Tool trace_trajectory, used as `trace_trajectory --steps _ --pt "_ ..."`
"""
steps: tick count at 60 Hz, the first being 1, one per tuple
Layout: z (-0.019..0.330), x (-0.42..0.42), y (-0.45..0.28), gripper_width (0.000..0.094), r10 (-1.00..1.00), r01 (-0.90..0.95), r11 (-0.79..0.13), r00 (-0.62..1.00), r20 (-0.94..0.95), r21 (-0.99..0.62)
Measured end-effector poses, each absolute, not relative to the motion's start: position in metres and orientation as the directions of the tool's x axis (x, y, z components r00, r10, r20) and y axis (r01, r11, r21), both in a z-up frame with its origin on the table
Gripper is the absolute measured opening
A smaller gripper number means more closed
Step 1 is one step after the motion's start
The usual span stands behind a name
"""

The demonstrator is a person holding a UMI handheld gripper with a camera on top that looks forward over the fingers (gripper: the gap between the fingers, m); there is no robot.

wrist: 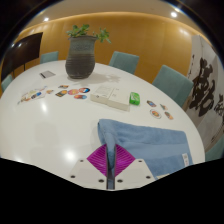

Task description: Fold towel

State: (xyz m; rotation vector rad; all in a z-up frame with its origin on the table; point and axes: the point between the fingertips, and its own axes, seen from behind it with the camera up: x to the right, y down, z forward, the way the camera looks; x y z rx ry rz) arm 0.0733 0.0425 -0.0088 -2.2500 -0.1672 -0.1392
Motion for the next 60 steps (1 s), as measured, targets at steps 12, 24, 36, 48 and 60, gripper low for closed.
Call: trace_trajectory --steps 12,24,36,48,60 --pt "0.050 -0.006 0.015 0.0069 0.171 -0.039 -0.650 0.966 -0.196 -0.759" --pt "0.134 0.004 0.017 0.0070 0.189 -0.205 -0.606 0.902 -0.389 -0.769" --pt "0.060 0.126 0.042 0.0195 0.014 -0.159 -0.648 0.975 -0.221 -0.745" --pt "0.063 0.222 0.022 0.0848 -0.045 -0.021 -0.630 0.999 0.009 -0.776" --pt "0.128 0.213 -0.050 0.0861 -0.054 -0.010 -0.596 0.998 0.029 -0.803"
